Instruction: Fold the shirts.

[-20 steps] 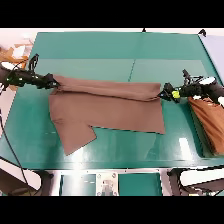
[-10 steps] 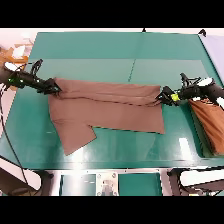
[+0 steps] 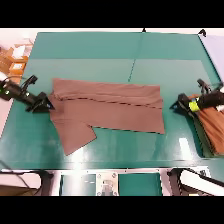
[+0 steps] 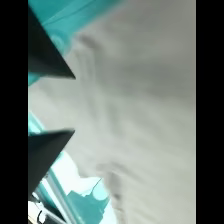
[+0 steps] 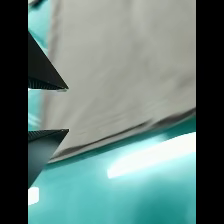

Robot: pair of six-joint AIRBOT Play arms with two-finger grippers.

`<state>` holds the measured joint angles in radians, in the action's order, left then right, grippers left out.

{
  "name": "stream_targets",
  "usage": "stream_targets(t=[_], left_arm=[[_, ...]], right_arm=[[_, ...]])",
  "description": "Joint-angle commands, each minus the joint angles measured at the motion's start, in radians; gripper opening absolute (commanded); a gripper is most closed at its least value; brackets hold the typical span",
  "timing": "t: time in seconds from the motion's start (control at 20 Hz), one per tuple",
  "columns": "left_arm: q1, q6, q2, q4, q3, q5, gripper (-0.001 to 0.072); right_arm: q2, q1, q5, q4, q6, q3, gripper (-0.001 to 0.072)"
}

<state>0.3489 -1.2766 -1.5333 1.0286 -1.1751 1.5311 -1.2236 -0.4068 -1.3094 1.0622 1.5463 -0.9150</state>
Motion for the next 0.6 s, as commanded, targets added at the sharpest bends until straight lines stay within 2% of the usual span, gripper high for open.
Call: stream_targets(t=[0.0, 0.1, 0.2, 0.35, 0.45, 0.5, 0.55], left_arm=[[0.071, -0.013, 0.259, 0.055, 0.32, -0.077, 0.0576], [0.076, -0.037, 0.37, 0.113, 0.45, -0.138, 0.0576], [0.076, -0.059, 0.432, 0.1, 0.539, -0.181, 0.0577], [0.076, -0.053, 0.438, -0.007, 0.635, -0.277, 0.0576], [0.071, 0.0, 0.437, -0.127, 0.703, -0.383, 0.0575], [0.056, 0.003, 0.431, -0.146, 0.727, -0.426, 0.0575], [0.038, 0.003, 0.418, -0.159, 0.742, -0.46, 0.0575]], right_arm=[[0.256, -0.038, 0.0, 0.045, 0.051, 0.28, 0.0282], [0.36, -0.037, 0.064, 0.012, 0.05, 0.428, 0.0291], [0.423, -0.037, 0.129, -0.028, 0.05, 0.536, 0.0291], [0.436, -0.037, 0.238, -0.136, 0.003, 0.647, 0.0291], [0.436, -0.032, 0.347, -0.25, -0.045, 0.706, 0.0292], [0.436, -0.022, 0.404, -0.305, -0.064, 0.726, 0.031], [0.435, -0.007, 0.449, -0.342, -0.066, 0.735, 0.0365]])
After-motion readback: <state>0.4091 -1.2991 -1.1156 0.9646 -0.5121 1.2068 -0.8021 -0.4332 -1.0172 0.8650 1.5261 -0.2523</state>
